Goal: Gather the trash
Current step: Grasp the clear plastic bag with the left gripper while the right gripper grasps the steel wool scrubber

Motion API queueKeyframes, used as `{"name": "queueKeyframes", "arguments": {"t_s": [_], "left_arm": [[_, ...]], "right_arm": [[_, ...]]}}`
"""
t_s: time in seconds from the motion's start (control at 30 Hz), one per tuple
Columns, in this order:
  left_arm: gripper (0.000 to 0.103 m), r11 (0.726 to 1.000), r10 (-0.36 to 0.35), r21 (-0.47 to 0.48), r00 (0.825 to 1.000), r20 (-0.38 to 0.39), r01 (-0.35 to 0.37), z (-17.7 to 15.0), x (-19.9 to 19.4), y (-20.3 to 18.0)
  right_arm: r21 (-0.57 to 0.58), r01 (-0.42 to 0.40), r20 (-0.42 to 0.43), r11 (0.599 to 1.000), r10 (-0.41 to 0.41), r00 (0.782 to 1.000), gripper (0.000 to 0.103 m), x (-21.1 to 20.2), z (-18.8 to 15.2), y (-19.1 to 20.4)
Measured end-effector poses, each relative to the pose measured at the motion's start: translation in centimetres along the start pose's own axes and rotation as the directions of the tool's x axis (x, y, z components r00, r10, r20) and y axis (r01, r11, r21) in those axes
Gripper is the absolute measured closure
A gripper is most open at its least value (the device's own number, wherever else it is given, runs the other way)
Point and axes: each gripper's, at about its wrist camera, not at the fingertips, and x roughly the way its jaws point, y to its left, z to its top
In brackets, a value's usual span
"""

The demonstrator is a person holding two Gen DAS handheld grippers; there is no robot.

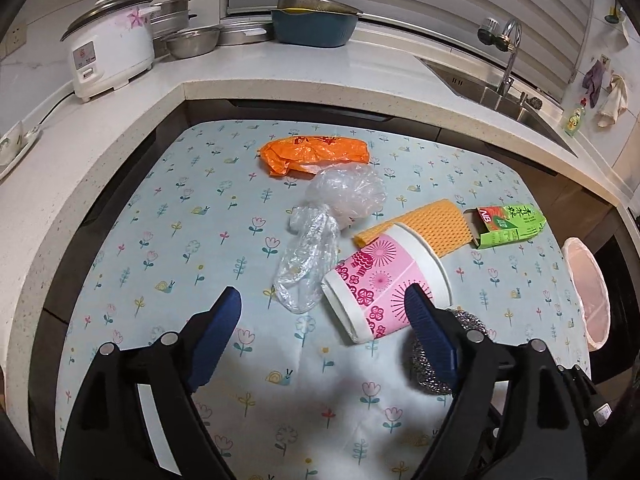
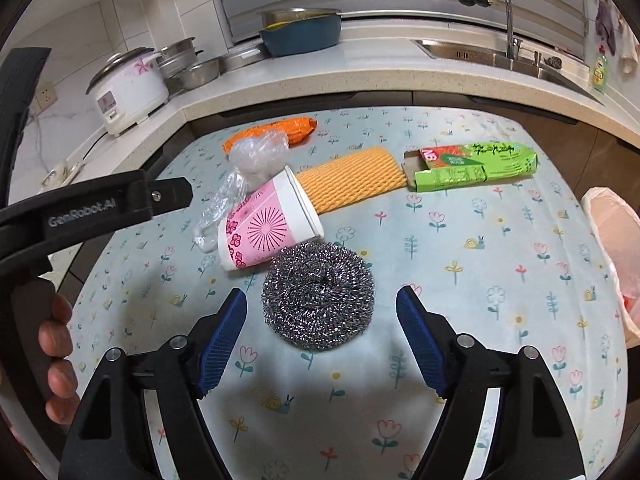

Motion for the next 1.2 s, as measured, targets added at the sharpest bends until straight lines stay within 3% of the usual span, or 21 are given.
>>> {"name": "queueKeyframes", "arguments": {"t_s": [0.33,0.47,0.63,0.8,0.9,1.0,1.07,1.1,1.13,1.17,1.2], "left_arm": [[0.016,1.0,-0.006,-0.012,1.0,-0.03,0.005,1.6,3.8,1.2],[0.016,1.0,-0.008,-0.026,0.999,-0.043,0.007,2.7,5.9,1.4],[0.017,0.999,-0.021,-0.041,0.999,-0.047,0.019,4.1,8.1,1.2],[0.029,0.999,-0.03,-0.036,0.997,-0.069,0.027,5.1,10.3,0.7],[0.041,0.999,-0.037,-0.038,0.995,-0.09,0.034,5.2,11.3,0.5],[0.06,0.998,-0.042,-0.044,0.993,-0.113,0.037,5.1,12.1,0.5],[0.087,0.998,-0.051,-0.045,0.99,-0.131,0.046,4.9,12.4,0.4],[0.093,0.998,-0.055,-0.045,0.989,-0.136,0.049,4.8,12.4,0.3],[0.095,0.998,-0.055,-0.048,0.989,-0.134,0.049,4.6,12.3,0.3],[0.097,0.998,-0.055,-0.048,0.99,-0.128,0.049,4.5,12.0,0.2],[0.098,0.998,-0.051,-0.046,0.991,-0.121,0.046,4.5,11.8,0.1]], "right_arm": [[-0.01,0.028,-0.034,1.0,-0.029,0.999,0.029,3.1,-0.1,0.6],[0.008,0.011,-0.029,1.0,-0.011,1.0,0.041,3.3,0.1,-0.2],[0.009,0.023,0.007,1.0,-0.023,1.0,0.046,2.6,1.1,-1.2],[0.056,0.03,0.046,0.998,-0.033,0.998,0.049,2.0,2.5,-3.0],[0.072,0.04,0.06,0.997,-0.044,0.997,0.05,2.0,3.1,-4.0],[0.088,0.045,0.068,0.995,-0.051,0.996,0.05,2.0,3.4,-4.8],[0.094,0.048,0.071,0.994,-0.055,0.996,0.05,2.0,3.6,-5.1],[0.097,0.048,0.071,0.994,-0.055,0.996,0.051,2.0,3.6,-5.3],[0.1,0.048,0.073,0.994,-0.055,0.996,0.071,1.9,3.6,-5.5],[0.102,0.047,0.07,0.994,-0.054,0.996,0.082,1.9,3.6,-5.6],[0.109,0.041,0.058,0.993,-0.047,0.997,0.084,2.0,3.7,-5.9]]}}
